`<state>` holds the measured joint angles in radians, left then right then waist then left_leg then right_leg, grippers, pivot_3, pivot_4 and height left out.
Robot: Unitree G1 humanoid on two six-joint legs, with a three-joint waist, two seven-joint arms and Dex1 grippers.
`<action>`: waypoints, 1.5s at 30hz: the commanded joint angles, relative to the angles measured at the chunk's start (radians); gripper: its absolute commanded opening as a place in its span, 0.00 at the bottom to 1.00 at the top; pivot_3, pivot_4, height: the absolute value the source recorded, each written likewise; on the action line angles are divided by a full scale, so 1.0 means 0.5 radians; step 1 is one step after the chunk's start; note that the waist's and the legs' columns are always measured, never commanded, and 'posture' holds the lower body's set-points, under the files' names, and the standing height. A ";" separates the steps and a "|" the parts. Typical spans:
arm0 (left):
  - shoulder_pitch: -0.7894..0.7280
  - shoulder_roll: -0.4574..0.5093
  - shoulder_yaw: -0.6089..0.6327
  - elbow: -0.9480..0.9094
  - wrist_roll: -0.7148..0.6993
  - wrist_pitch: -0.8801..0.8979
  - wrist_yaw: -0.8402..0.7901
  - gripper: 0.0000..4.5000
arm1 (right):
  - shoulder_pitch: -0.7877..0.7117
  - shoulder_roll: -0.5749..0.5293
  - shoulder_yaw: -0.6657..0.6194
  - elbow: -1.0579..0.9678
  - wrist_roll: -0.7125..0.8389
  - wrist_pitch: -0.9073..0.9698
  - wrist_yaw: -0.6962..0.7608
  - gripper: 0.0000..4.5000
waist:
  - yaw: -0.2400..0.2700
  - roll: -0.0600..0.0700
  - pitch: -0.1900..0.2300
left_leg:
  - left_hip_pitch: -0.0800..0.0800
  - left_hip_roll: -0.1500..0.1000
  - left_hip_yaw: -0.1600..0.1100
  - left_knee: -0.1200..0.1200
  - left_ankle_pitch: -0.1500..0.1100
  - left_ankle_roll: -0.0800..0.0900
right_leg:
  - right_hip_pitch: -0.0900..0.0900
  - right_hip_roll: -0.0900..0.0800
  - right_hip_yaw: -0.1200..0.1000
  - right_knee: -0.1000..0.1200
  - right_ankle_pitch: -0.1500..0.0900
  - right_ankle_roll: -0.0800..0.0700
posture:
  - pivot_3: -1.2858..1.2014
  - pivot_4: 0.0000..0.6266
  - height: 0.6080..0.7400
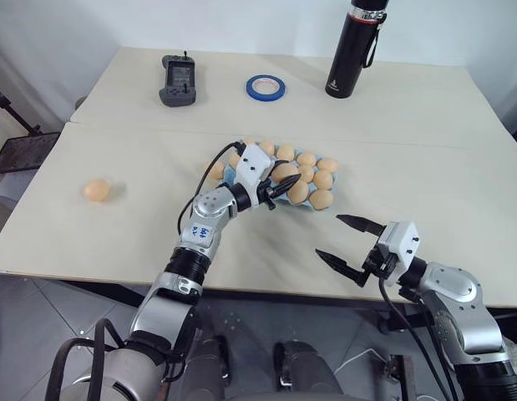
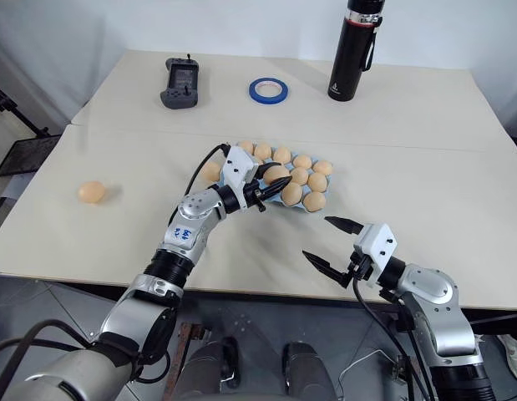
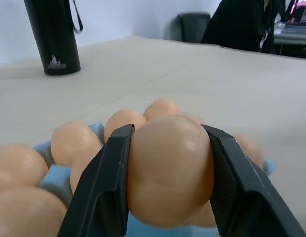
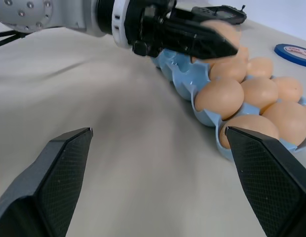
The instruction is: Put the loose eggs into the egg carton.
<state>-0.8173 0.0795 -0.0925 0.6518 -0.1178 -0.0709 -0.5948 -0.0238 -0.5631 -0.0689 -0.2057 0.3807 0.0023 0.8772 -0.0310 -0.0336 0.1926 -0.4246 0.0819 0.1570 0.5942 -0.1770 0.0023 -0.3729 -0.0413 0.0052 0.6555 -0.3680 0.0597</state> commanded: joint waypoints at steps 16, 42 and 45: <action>1.095 0.666 0.264 -1.222 -0.216 0.114 -0.335 1.00 | -0.081 -0.009 0.018 0.009 0.037 -0.005 0.066 1.00 | -0.049 0.001 0.000 | 0.003 0.005 0.004 -0.004 0.006 -0.015 | 0.000 0.003 0.003 0.004 -0.001 -0.002 | 0.52 0.24 1.00; 0.971 0.652 0.691 -0.950 -0.335 0.138 0.136 1.00 | -0.259 -0.002 0.011 0.205 0.006 -0.071 0.180 1.00 | -0.023 -0.001 -0.001 | 0.002 0.002 0.002 -0.010 0.001 -0.010 | -0.001 -0.004 -0.004 -0.003 0.002 -0.009 | 0.52 0.24 1.00; 0.674 0.614 0.597 -0.628 -0.210 0.119 0.224 1.00 | -0.249 -0.004 0.003 0.193 0.005 -0.067 0.166 1.00 | -0.032 -0.002 -0.001 | 0.002 0.001 0.005 -0.005 0.001 -0.006 | 0.002 -0.005 -0.001 -0.004 0.006 -0.002 | 0.52 0.24 1.00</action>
<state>-0.4400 0.3911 0.2213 0.2745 -0.2604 0.0008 -0.5134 -0.1483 -0.5625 -0.0465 -0.0782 0.3758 -0.0205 0.9691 -0.0472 -0.0346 0.1921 -0.4237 0.0824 0.1605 0.5917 -0.1766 -0.0002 -0.3724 -0.0440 0.0057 0.6535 -0.3644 0.0595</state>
